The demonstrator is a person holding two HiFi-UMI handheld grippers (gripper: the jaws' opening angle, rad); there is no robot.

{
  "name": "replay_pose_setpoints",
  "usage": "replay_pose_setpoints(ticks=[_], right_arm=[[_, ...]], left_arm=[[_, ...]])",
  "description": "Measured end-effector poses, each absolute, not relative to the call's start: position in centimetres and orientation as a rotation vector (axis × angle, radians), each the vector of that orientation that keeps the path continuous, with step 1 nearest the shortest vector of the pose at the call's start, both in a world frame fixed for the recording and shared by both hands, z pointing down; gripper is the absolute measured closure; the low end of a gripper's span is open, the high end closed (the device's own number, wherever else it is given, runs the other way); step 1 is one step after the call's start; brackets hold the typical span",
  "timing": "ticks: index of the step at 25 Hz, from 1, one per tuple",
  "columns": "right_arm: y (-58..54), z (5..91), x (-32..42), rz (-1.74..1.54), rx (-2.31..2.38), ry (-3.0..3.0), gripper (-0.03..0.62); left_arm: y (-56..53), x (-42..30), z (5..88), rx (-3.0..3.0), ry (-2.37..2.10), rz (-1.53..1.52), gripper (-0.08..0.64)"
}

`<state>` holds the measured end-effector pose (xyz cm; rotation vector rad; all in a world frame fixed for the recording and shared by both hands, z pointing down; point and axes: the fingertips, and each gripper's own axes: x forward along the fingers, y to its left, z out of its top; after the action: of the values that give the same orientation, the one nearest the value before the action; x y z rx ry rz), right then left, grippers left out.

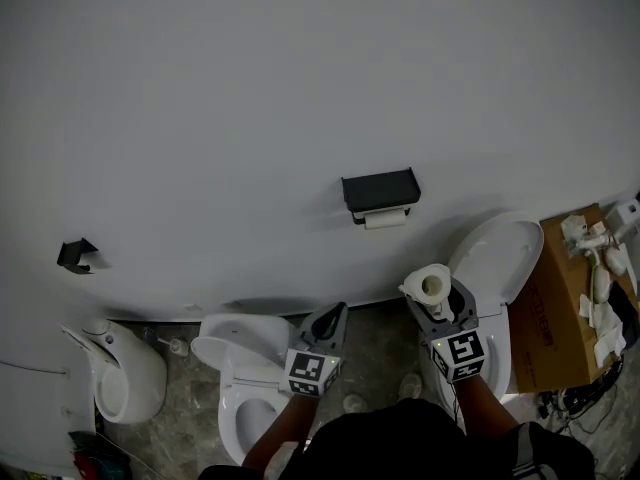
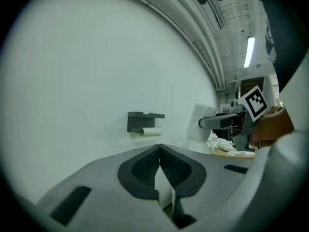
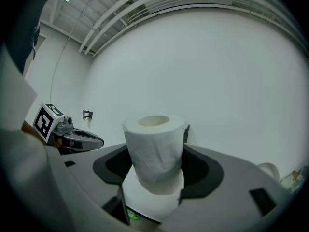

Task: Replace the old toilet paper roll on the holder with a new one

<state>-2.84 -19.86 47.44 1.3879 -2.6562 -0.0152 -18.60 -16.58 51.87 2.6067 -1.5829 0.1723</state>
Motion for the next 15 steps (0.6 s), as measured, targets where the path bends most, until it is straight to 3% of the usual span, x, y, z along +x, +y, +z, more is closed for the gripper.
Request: replay_pose_setpoints(ticks=[11,15], right_arm=[[-23.6,48.1,0.2,0.041,1.380,-2.667,0.301],[-24.6,48.5,1.1,0.063,1.373,-2.657,0.301]], left_arm=[[-22.4,-12.4,51.3,2.773,-1.646,0.519,0.550],[-24.8,-10.5,50.8,2.861,-1.695,0.692,0.461]])
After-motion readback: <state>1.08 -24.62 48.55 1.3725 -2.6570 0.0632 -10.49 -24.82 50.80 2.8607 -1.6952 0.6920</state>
